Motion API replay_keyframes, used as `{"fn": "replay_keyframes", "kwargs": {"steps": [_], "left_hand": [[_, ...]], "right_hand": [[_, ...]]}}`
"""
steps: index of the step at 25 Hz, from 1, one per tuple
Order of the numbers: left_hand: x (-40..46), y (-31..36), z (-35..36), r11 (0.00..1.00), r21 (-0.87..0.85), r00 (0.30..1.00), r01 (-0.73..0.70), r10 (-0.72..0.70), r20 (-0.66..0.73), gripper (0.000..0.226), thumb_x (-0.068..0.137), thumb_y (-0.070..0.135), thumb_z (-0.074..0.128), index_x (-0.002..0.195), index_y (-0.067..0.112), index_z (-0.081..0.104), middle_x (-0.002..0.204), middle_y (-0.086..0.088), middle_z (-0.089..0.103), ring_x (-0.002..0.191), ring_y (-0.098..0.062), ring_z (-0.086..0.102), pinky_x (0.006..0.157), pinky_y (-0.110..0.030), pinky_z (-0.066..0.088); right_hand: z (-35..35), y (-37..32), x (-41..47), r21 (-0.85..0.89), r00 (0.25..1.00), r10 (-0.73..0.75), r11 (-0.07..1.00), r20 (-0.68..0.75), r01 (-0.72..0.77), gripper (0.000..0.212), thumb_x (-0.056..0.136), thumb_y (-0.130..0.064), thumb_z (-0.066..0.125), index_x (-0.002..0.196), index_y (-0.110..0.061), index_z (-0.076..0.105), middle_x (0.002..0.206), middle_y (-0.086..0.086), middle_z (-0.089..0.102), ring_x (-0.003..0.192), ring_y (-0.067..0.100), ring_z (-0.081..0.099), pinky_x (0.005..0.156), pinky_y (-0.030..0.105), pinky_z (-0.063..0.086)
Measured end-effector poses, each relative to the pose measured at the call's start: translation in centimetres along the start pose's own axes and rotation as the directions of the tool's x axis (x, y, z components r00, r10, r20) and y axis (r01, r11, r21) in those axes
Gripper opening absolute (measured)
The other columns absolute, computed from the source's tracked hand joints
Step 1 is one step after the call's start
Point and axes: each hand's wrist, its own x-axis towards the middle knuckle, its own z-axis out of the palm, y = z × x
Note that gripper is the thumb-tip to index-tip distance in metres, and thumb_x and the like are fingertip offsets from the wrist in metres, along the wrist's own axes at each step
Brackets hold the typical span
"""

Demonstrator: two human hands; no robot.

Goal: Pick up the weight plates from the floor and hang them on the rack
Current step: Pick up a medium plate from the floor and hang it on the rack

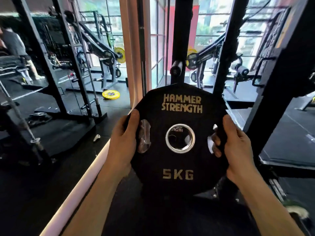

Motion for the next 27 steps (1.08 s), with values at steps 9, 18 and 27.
{"fn": "replay_keyframes", "kwargs": {"steps": [9,18,27], "left_hand": [[15.4,4.8,3.8,0.968,-0.122,0.957,-0.222,0.240,0.163,0.035,0.099,0.044,0.051,0.080,0.014,0.051,0.058,-0.004,0.045,0.036,-0.016,0.033,0.036,-0.022,0.026],[24.6,4.3,7.5,0.964,-0.142,0.933,-0.223,0.253,0.256,0.038,0.097,0.047,0.053,0.091,0.010,0.053,0.067,-0.010,0.042,0.042,-0.015,0.034,0.039,-0.025,0.030],[30.8,-0.4,10.1,0.982,-0.088,0.969,-0.167,0.180,0.170,0.039,0.096,0.049,0.052,0.080,0.014,0.051,0.059,-0.005,0.043,0.036,-0.016,0.033,0.039,-0.025,0.028]], "right_hand": [[6.4,-5.6,10.8,0.059,0.964,-0.264,0.962,-0.036,0.266,0.040,0.091,-0.051,0.056,0.083,-0.012,0.052,0.056,0.001,0.044,0.038,0.013,0.034,0.037,0.020,0.030],[8.7,-6.4,19.2,0.028,0.950,-0.303,0.952,-0.072,0.306,0.038,0.094,-0.049,0.055,0.084,-0.012,0.055,0.054,-0.002,0.048,0.040,0.012,0.036,0.038,0.021,0.031],[9.3,-3.2,27.4,-0.074,0.962,-0.267,0.962,-0.055,0.262,0.042,0.094,-0.052,0.053,0.082,-0.012,0.052,0.056,0.001,0.046,0.039,0.014,0.036,0.041,0.024,0.031]]}}
